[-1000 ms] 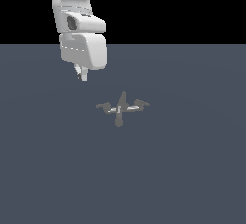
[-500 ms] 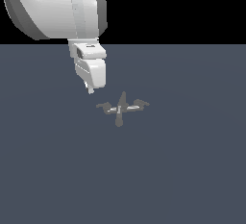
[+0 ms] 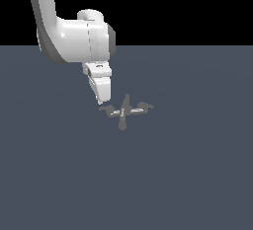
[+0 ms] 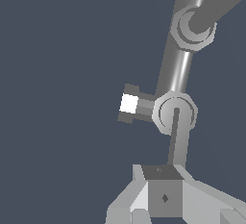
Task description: Turn on the faucet by rotating a designated handle.
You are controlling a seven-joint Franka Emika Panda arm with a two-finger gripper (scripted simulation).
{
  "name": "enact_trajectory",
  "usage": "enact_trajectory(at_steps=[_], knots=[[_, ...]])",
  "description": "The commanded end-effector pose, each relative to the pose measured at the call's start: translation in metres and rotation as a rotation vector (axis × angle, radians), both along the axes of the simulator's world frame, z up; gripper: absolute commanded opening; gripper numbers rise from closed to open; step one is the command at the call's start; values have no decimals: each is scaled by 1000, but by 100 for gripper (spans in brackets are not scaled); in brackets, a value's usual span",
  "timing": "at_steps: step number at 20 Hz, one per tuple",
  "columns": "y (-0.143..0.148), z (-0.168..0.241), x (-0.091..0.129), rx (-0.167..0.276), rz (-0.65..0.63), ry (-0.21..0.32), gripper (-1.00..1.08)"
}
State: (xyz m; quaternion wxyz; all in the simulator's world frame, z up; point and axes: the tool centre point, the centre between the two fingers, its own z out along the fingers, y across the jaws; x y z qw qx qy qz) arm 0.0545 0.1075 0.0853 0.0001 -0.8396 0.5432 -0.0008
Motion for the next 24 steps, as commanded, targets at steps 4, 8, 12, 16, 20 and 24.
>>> enact_trajectory(at_steps=[4,8,12,16,20,24], knots=[[-5,-18,17,-1,-52,1,-100],[-7,-24,23,-1,-71,1,-100],[-8,-25,25,0,-76,1,-100],[-8,-25,24,1,-75,1,-100],[-6,-25,18,1,-75,1,-100],[-2,-25,7,1,-75,1,-100]])
